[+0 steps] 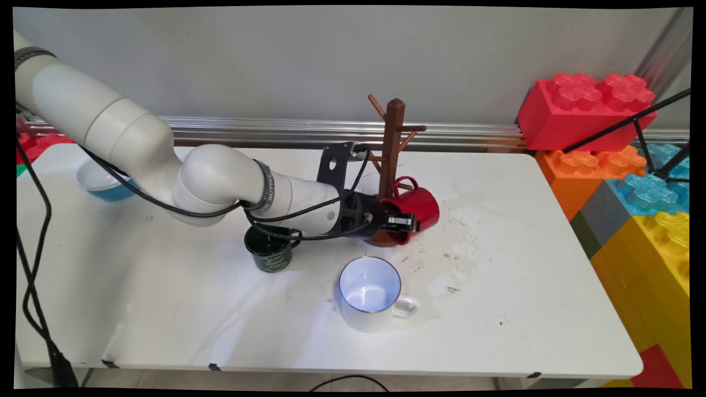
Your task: Place the picked object on the table
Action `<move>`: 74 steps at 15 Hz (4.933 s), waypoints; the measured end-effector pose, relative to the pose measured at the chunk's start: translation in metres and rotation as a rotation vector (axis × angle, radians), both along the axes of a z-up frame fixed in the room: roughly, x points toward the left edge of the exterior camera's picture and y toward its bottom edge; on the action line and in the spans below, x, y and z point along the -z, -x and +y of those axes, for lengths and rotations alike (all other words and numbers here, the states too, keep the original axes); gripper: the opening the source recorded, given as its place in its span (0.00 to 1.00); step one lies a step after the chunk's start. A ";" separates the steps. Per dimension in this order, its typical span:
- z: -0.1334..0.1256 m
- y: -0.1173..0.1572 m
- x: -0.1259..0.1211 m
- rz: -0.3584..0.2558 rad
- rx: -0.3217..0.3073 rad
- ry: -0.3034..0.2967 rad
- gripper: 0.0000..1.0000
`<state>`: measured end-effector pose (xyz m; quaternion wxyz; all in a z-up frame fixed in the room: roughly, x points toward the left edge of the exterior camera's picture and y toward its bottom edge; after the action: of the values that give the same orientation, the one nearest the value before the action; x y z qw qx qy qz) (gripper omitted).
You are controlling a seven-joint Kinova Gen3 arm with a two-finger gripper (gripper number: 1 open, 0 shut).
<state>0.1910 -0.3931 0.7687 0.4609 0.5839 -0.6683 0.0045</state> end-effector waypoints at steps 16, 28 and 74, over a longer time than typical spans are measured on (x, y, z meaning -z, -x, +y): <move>0.013 0.002 -0.019 0.046 0.012 -0.008 0.00; 0.047 0.031 -0.052 0.120 0.087 -0.026 0.00; 0.068 -0.067 -0.282 -0.554 0.632 0.136 0.00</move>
<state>0.2577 -0.3252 1.0504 0.2803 0.2951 -0.9112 0.0637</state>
